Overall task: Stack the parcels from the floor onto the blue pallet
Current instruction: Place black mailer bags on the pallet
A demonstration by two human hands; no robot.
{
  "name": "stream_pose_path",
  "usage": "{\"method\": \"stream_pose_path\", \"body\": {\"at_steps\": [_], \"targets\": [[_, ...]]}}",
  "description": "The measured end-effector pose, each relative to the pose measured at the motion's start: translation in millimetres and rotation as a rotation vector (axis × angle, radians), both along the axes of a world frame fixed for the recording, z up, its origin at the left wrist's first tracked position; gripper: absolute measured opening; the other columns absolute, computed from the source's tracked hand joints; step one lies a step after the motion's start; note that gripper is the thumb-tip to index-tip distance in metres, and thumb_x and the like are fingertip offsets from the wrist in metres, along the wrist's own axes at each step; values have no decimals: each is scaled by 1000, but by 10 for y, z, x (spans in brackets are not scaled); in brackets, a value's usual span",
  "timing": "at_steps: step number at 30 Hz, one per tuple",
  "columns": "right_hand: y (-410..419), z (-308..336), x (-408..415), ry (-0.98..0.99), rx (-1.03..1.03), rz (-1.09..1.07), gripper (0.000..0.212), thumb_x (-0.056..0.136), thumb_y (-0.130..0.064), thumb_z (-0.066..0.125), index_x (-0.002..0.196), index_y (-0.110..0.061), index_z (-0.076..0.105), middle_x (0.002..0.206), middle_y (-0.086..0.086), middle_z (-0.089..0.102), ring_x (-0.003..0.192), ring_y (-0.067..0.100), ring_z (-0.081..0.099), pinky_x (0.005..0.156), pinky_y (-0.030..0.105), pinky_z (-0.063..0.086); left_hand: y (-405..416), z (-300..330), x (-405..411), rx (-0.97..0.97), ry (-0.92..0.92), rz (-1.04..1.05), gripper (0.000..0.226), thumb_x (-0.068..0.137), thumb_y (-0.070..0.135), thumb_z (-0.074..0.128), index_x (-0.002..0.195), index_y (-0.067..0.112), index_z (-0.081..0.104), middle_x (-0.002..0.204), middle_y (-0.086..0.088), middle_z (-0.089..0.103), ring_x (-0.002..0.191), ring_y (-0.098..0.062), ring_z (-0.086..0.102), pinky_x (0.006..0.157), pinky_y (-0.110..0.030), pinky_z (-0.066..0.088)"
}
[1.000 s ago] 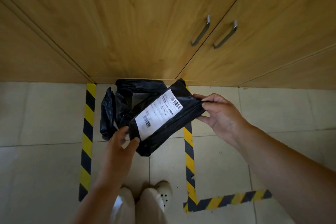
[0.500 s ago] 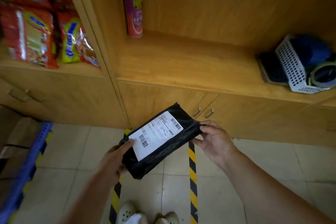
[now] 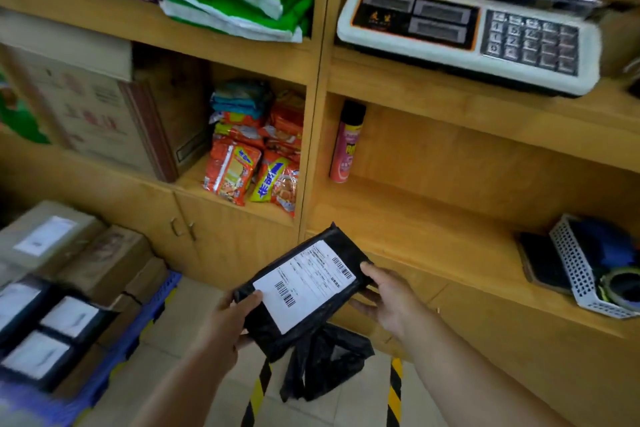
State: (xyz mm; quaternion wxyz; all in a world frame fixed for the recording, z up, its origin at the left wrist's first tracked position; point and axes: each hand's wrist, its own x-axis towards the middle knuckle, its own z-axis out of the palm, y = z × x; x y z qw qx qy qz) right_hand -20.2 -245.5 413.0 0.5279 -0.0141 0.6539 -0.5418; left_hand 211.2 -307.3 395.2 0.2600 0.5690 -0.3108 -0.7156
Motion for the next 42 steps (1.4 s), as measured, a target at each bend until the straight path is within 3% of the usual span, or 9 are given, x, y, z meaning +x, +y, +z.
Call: {"method": "stream_pose_path", "body": {"at_steps": [7, 11, 14, 16, 19, 24, 32, 36, 42], "targets": [[312, 283, 232, 15, -24, 190, 19, 85, -17, 69, 99, -7, 61, 90, 10, 69, 83, 26, 65, 65, 36, 58, 703, 396, 377, -41, -50, 110, 8, 96, 16, 53, 100, 22, 57, 100, -6, 65, 93, -24, 63, 65, -36, 51], [403, 468, 405, 59, -49, 309, 14, 85, -15, 68, 95, -6, 67, 84, 10, 72, 77, 25, 66, 57, 30, 58, 1073, 527, 591, -5, -69, 208, 9, 96, 16, 53, 103, 21, 57, 105, -9, 65, 94, -26, 62, 85, -46, 51], [407, 573, 640, 122, -60, 383, 21, 83, -17, 70, 100, -6, 65, 86, 10, 72, 78, 26, 67, 58, 31, 58, 1289, 590, 839, -42, -121, 266, 45, 91, 14, 61, 133, 16, 45, 125, -11, 58, 101, -26, 59, 90, -44, 47], [388, 609, 838, 146, -76, 425, 22, 82, -16, 71, 99, -5, 62, 84, 11, 71, 78, 25, 67, 64, 34, 58, 1392, 631, 1040, -145, -306, 245, 69, 86, 17, 67, 145, 16, 30, 141, -11, 43, 115, -26, 50, 98, -41, 41], [354, 637, 1193, 187, -103, 506, 21, 82, -15, 71, 97, -7, 59, 81, 10, 71, 72, 22, 67, 61, 31, 57, 1487, 637, 1341, -367, -771, 59, 83, 79, 32, 73, 147, 23, 26, 147, -6, 32, 135, -24, 29, 110, -42, 31], [311, 653, 1970, 188, -139, 597, 17, 81, -11, 72, 87, -10, 55, 81, 12, 68, 74, 24, 66, 54, 27, 54, 1593, 673, 1815, -576, -1019, -203, 92, 76, 51, 68, 150, 28, 17, 153, 8, 21, 141, -15, 15, 114, -34, 20], [141, 643, 3605, 183, -180, 694, 22, 78, -14, 74, 91, -10, 57, 86, 12, 67, 77, 26, 65, 58, 29, 53, 1685, 636, 3178, -504, -1106, -152, 109, 68, 57, 67, 151, 24, 4, 155, 5, 15, 140, -18, 18, 117, -37, 19], [7, 609, 4588, 205, -200, 737, 28, 76, -18, 75, 90, -12, 52, 90, 15, 63, 79, 28, 62, 70, 37, 56, 1674, 655, 4109, -510, -1128, -127, 112, 68, 56, 68, 151, 23, 1, 153, 3, 17, 139, -19, 19, 117, -36, 21], [-159, 589, 5792, 203, -193, 764, 36, 75, -23, 76, 100, -6, 58, 94, 15, 66, 72, 24, 62, 48, 23, 49, 1583, 686, 5249, -514, -1184, -141, 113, 65, 59, 66, 150, 24, 1, 152, 2, 17, 138, -21, 20, 115, -36, 22]]}}
